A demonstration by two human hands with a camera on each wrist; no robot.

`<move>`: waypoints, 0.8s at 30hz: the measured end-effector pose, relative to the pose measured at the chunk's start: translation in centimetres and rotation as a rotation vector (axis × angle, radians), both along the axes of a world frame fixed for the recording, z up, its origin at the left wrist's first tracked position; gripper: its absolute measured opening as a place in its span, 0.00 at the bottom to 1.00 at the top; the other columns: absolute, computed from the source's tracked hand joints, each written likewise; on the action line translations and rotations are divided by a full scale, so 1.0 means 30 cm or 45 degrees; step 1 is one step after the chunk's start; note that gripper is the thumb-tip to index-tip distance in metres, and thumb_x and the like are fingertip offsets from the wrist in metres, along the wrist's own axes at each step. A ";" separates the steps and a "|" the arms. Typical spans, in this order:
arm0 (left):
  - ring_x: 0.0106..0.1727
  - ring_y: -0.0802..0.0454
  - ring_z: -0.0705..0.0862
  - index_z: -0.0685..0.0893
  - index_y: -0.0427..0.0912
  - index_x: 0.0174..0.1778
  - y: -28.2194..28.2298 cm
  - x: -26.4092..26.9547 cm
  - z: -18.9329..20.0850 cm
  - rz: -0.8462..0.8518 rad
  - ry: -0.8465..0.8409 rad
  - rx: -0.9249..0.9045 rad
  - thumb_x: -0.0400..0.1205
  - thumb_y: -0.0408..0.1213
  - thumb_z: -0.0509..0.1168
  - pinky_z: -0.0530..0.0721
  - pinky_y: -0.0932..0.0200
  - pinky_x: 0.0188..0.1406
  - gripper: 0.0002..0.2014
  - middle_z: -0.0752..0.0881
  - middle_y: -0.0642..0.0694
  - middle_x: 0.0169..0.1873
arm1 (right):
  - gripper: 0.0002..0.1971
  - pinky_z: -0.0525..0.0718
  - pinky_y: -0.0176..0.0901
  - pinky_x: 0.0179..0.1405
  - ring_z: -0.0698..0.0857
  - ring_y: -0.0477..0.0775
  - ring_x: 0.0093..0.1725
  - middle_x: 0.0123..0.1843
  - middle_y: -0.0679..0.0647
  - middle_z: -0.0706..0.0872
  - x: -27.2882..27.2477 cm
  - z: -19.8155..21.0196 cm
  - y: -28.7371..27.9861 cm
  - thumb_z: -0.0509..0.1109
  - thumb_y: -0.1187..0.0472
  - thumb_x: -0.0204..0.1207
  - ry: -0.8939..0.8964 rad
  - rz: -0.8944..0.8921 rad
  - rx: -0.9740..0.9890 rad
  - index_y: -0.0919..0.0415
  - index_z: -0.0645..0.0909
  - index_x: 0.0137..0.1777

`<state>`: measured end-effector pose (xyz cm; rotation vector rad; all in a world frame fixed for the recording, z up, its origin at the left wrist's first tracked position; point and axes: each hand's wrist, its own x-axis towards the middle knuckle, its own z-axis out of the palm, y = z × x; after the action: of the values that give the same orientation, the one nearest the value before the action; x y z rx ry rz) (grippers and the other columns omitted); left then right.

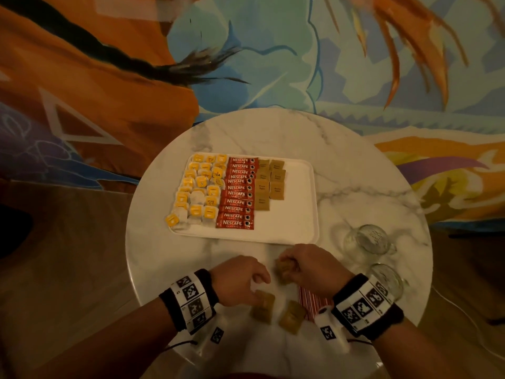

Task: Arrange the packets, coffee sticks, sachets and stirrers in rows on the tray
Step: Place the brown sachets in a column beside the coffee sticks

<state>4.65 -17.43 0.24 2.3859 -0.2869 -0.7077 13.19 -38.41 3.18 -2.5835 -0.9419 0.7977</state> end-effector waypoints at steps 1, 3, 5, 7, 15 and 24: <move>0.41 0.65 0.77 0.84 0.53 0.68 -0.014 -0.006 -0.005 -0.056 -0.037 0.054 0.74 0.56 0.77 0.71 0.73 0.42 0.26 0.83 0.52 0.56 | 0.19 0.84 0.50 0.57 0.85 0.50 0.58 0.59 0.47 0.87 -0.006 -0.009 0.000 0.74 0.52 0.74 -0.024 0.011 -0.035 0.48 0.84 0.65; 0.47 0.58 0.78 0.82 0.54 0.69 -0.036 -0.018 -0.013 -0.110 -0.078 0.149 0.74 0.55 0.77 0.76 0.63 0.47 0.27 0.81 0.51 0.57 | 0.16 0.84 0.49 0.53 0.85 0.53 0.57 0.56 0.49 0.86 -0.015 -0.026 0.003 0.72 0.52 0.75 -0.088 0.038 -0.092 0.51 0.83 0.62; 0.51 0.51 0.81 0.82 0.55 0.66 -0.051 -0.026 -0.013 -0.135 -0.075 0.211 0.73 0.56 0.76 0.82 0.54 0.51 0.26 0.80 0.50 0.56 | 0.11 0.81 0.45 0.44 0.86 0.53 0.53 0.51 0.49 0.86 -0.021 -0.038 0.008 0.71 0.52 0.76 -0.157 0.058 -0.108 0.50 0.83 0.57; 0.49 0.48 0.82 0.86 0.54 0.58 -0.060 -0.029 -0.014 -0.176 -0.085 0.226 0.74 0.58 0.74 0.84 0.49 0.51 0.20 0.79 0.51 0.50 | 0.11 0.76 0.43 0.41 0.86 0.54 0.51 0.51 0.50 0.85 -0.024 -0.042 0.014 0.70 0.53 0.77 -0.209 0.072 -0.122 0.50 0.83 0.58; 0.35 0.52 0.80 0.81 0.46 0.33 -0.054 -0.037 -0.017 -0.039 -0.074 0.063 0.75 0.47 0.71 0.84 0.52 0.41 0.10 0.80 0.51 0.33 | 0.10 0.84 0.50 0.48 0.84 0.54 0.51 0.55 0.50 0.80 -0.043 -0.022 0.020 0.74 0.54 0.75 -0.139 0.041 -0.052 0.50 0.84 0.56; 0.50 0.41 0.92 0.80 0.36 0.51 -0.026 0.016 0.048 0.814 0.467 -0.869 0.81 0.23 0.62 0.90 0.46 0.55 0.06 0.90 0.32 0.51 | 0.06 0.82 0.44 0.46 0.81 0.45 0.45 0.46 0.44 0.82 -0.061 0.047 0.018 0.76 0.47 0.72 -0.040 0.021 0.313 0.42 0.86 0.47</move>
<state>5.14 -18.21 1.67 1.5242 0.3356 -0.5922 11.37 -37.88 4.59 -2.3854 -1.0033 0.6048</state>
